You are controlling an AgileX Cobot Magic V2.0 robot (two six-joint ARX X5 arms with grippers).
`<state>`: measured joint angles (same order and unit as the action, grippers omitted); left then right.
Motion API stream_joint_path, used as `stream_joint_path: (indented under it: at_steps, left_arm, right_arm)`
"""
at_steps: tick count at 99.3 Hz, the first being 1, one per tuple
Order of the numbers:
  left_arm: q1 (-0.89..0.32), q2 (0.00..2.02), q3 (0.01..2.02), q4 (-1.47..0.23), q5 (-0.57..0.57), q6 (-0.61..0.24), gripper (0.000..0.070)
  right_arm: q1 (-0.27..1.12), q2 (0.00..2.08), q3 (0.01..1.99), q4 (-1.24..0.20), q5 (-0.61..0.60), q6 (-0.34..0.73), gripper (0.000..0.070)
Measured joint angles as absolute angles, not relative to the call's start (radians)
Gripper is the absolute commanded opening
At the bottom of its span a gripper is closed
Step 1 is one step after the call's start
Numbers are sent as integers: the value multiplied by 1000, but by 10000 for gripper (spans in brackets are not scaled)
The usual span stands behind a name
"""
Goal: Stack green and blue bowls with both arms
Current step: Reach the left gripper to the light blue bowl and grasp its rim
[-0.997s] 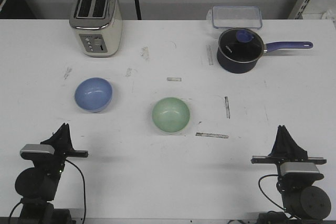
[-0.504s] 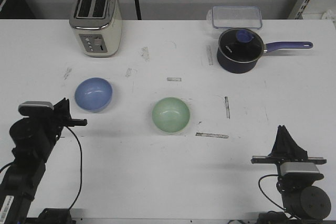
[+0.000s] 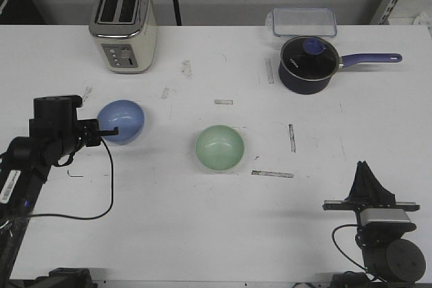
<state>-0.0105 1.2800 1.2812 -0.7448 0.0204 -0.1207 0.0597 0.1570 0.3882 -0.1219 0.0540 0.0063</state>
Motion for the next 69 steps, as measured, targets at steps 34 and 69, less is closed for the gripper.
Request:
stream_joint_path:
  at_steps: [34, 69]
  left_arm:
    - [150, 1472, 1353, -774, 326, -189, 50]
    - [189, 1575, 1355, -696, 245, -202, 493]
  right_arm:
    - [60, 157, 388, -122, 54, 6, 17]
    - [60, 157, 388, -122, 54, 6, 18]
